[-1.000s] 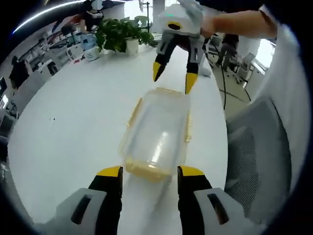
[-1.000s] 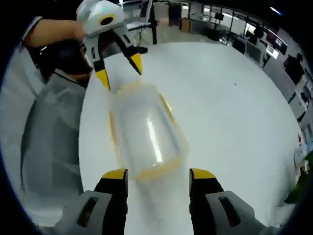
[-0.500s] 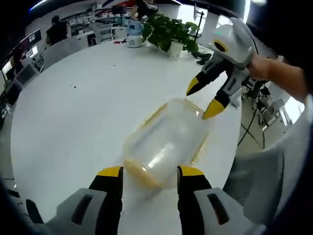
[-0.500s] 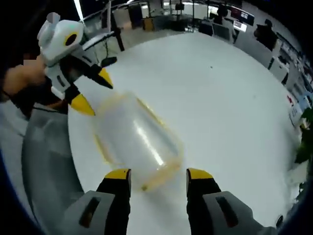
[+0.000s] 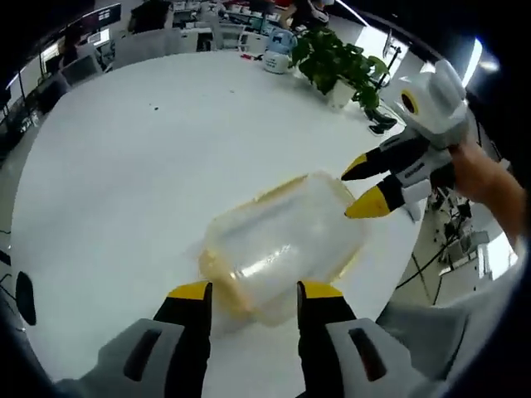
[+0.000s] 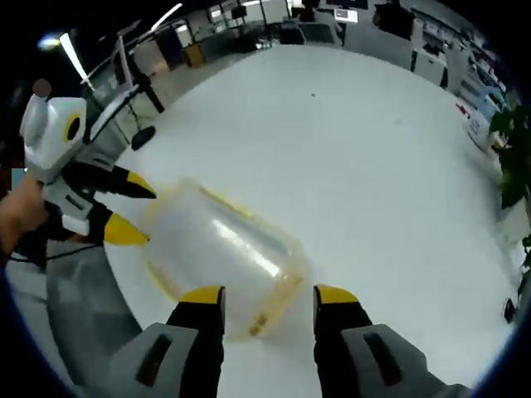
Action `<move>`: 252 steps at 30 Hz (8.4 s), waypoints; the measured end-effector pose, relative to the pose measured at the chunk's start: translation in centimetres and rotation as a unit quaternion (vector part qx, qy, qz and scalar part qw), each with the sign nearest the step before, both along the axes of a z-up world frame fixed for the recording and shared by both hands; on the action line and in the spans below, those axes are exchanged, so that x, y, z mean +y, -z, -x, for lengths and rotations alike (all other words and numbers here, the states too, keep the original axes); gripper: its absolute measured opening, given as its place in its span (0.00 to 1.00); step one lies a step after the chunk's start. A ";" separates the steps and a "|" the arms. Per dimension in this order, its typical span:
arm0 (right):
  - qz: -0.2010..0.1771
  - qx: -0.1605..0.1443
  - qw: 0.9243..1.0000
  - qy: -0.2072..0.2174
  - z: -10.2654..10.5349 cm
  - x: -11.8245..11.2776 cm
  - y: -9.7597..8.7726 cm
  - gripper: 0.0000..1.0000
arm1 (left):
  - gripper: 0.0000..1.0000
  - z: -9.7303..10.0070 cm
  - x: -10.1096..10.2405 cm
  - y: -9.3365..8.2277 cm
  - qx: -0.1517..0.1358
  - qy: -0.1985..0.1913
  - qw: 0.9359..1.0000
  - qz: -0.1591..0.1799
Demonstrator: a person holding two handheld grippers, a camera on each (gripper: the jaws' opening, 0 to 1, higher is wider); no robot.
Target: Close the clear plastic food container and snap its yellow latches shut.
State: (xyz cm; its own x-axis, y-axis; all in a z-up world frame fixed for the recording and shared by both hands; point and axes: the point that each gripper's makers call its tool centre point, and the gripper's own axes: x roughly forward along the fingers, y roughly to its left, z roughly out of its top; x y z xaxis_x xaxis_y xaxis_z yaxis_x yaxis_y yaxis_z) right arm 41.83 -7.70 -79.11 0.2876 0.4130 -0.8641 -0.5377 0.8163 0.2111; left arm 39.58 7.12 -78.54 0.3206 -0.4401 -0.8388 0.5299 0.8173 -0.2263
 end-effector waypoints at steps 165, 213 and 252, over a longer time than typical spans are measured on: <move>0.050 -0.044 0.962 -0.263 0.7 2.5 -1.4 0.35 | 0.35 -1.3 -2.6 -1.5 -0.110 0.326 0.939 -0.025; 0.026 -0.072 0.942 -0.327 0.4 6.8 -1.1 0.32 | 0.35 -0.2 -6.6 -0.7 -0.102 0.349 0.932 -0.003; 0.031 -0.063 0.937 -0.343 -2.3 7.8 -0.4 0.36 | 0.38 2.3 -7.4 -0.5 -0.118 0.337 0.934 -0.001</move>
State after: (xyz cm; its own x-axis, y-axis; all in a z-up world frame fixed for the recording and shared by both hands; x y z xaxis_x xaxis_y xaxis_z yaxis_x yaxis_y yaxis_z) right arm 44.14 0.12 -78.71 0.0743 0.4889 -0.8692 -0.9577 0.2780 0.0745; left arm 37.27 -0.25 -78.00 0.1484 -0.6076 -0.7803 0.9590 0.2812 -0.0365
